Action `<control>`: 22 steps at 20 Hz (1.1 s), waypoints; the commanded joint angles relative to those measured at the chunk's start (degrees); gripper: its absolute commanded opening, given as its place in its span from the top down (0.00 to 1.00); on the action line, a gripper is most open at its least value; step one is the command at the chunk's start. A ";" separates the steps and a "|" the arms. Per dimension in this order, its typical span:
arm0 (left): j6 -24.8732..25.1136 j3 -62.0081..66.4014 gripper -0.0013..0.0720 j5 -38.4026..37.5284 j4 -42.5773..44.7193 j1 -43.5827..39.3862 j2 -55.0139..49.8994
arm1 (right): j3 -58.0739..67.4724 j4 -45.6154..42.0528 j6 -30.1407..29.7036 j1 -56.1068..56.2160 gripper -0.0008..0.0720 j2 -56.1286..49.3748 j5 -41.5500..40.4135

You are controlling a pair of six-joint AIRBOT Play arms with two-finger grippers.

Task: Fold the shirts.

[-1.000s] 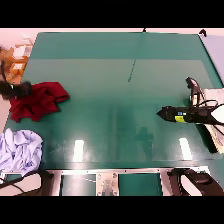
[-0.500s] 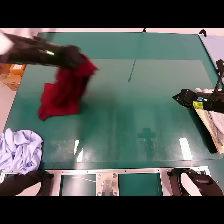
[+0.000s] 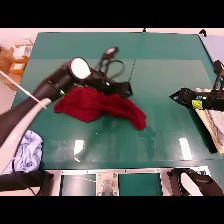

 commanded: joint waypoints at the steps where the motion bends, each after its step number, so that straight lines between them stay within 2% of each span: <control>1: 0.13 5.05 0.01 -11.37 4.42 12.13 1.51 | -0.04 0.55 -0.11 0.11 0.36 -1.81 3.04; 3: -2.75 5.46 0.01 -17.51 12.41 21.70 4.02 | -1.40 0.55 -0.31 1.68 0.35 -3.41 2.99; 5: -3.30 3.19 0.01 -22.91 19.65 28.02 4.55 | -4.72 0.55 -0.28 5.03 0.35 -5.70 2.80; 7: -3.10 -3.56 0.02 -22.80 20.26 32.79 4.79 | -9.18 0.55 -0.26 9.09 0.35 -8.35 -0.24; 11: -0.74 -18.34 0.02 -7.23 18.03 35.19 3.13 | -12.63 1.42 0.22 12.52 0.35 -14.01 -3.08; 18: 11.69 -19.12 0.02 8.11 -3.96 35.17 -7.17 | -12.63 6.10 0.07 12.52 0.36 -19.76 -7.63; 19: 12.79 -18.49 0.09 9.16 -5.92 35.17 -7.69 | -12.63 7.50 -0.44 12.52 0.36 -20.96 -8.39; 20: 12.96 -17.31 0.43 9.53 -6.51 35.17 -8.13 | -12.63 9.53 -1.70 12.52 0.39 -22.47 -8.83; 21: 13.88 -15.96 0.72 9.35 -6.47 35.17 -8.15 | -12.63 12.20 -3.72 12.52 0.51 -23.87 -8.85; 22: 14.84 -14.32 0.91 8.13 -6.43 35.17 -8.15 | -12.63 15.17 -6.54 12.52 0.59 -25.00 -8.90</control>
